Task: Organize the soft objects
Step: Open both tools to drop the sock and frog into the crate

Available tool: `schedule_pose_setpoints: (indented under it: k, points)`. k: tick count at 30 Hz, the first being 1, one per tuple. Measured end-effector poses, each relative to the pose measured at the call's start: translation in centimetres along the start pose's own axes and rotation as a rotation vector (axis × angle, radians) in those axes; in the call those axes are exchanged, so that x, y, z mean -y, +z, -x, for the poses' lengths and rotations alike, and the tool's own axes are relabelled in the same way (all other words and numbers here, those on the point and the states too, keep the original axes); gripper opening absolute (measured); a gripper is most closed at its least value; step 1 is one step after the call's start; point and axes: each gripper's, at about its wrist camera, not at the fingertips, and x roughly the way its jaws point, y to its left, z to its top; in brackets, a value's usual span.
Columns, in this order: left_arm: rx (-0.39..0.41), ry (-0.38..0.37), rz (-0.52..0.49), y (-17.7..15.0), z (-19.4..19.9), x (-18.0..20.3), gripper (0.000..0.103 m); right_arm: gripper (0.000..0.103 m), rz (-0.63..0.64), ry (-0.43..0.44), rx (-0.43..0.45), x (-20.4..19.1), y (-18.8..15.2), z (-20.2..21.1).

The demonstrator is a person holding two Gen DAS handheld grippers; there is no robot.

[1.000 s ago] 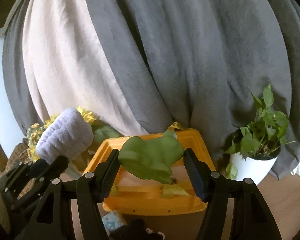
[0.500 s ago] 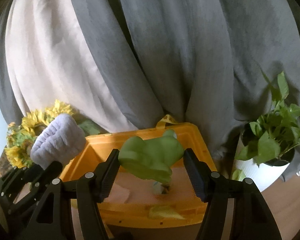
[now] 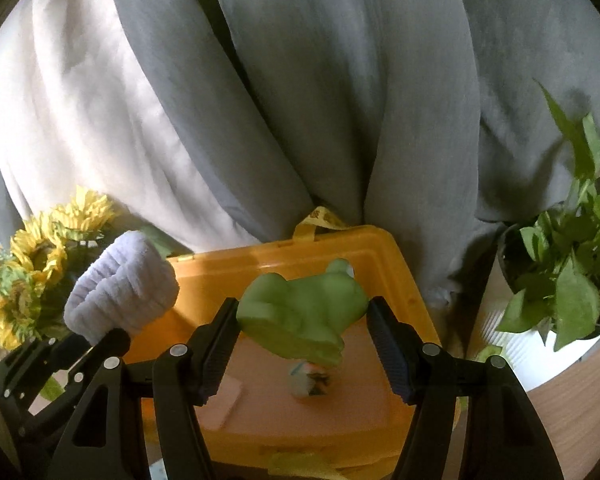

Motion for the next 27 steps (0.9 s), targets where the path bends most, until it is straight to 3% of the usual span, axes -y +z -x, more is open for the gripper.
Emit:
schedule_pose_setpoints:
  k: [5,16,27]
  points:
    - [-0.014,0.008,0.006,0.0,-0.6,0.0,0.050,0.072,-0.003,-0.020,0.002,0.3,0.0,-0.5]
    - [0.013,0.025,0.047,-0.3,2.2,-0.5,0.056,0.074,-0.019,-0.050,0.036,0.4,-0.5,1.9]
    - [0.088,0.043,0.062,0.1,7.9,-0.4,0.062,0.074,-0.023,-0.107,0.130,-0.3,-0.9,8.4]
